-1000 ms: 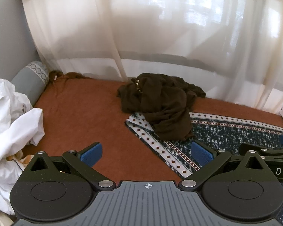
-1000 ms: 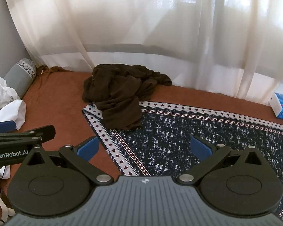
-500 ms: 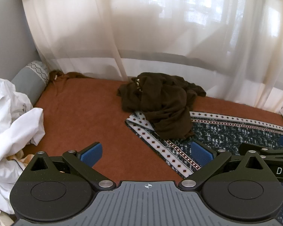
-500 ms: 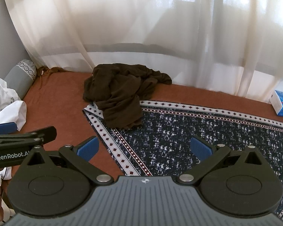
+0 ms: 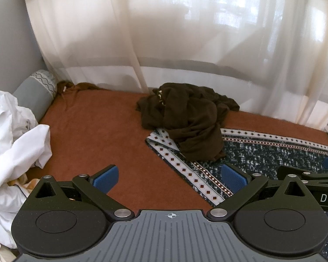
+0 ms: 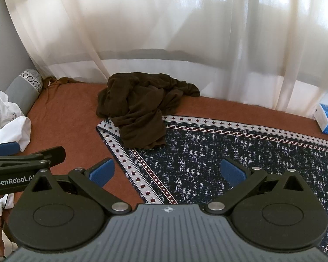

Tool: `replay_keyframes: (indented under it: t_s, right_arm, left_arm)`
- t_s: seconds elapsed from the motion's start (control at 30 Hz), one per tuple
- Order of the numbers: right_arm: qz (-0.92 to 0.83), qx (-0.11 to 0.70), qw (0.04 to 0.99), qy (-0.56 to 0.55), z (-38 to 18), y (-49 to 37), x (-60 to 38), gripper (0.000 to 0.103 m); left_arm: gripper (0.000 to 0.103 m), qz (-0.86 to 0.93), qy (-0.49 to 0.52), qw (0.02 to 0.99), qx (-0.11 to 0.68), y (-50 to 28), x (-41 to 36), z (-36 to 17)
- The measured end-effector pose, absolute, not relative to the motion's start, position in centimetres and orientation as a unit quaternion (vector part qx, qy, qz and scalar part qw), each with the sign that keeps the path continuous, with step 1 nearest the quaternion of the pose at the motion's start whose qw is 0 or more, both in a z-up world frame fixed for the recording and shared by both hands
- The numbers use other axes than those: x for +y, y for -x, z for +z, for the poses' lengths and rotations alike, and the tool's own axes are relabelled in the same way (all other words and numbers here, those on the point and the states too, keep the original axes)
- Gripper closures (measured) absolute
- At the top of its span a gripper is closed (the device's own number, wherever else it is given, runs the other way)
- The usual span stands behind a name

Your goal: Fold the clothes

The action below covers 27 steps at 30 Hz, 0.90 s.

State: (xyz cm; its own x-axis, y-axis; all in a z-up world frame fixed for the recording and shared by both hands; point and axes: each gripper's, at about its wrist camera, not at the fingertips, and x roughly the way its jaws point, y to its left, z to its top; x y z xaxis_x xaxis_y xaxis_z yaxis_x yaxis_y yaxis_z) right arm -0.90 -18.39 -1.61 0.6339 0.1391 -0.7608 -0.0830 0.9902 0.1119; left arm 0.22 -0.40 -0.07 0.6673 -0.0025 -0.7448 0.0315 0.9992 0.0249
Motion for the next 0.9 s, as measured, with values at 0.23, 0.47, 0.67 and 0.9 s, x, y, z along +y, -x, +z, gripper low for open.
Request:
replay_keyframes:
  t_s: [0.23, 0.47, 0.67, 0.9]
  right_arm:
    - [0.061, 0.428, 0.902, -0.023, -1.9, 0.2, -18.0, 0.000]
    - [0.061, 0.445, 0.893, -0.016, -3.2, -1.6, -17.7, 0.000]
    - [0.063, 0.469, 0.881, -0.016, -5.1, -4.0, -17.3, 0.000]
    - [0.070, 0.488, 0.870, 0.007, -7.3, -8.4, -16.8, 0.000]
  left_arm:
    - [0.000, -0.011, -0.020, 0.909, 0.417, -1.4, -0.3, -0.8]
    - [0.000, -0.009, -0.023, 0.900, 0.435, -3.3, -0.1, -2.2]
    - [0.000, -0.012, -0.018, 0.889, 0.457, -6.1, 0.0, -4.3]
    - [0.000, -0.025, -0.017, 0.881, 0.472, -10.5, 0.4, -6.9]
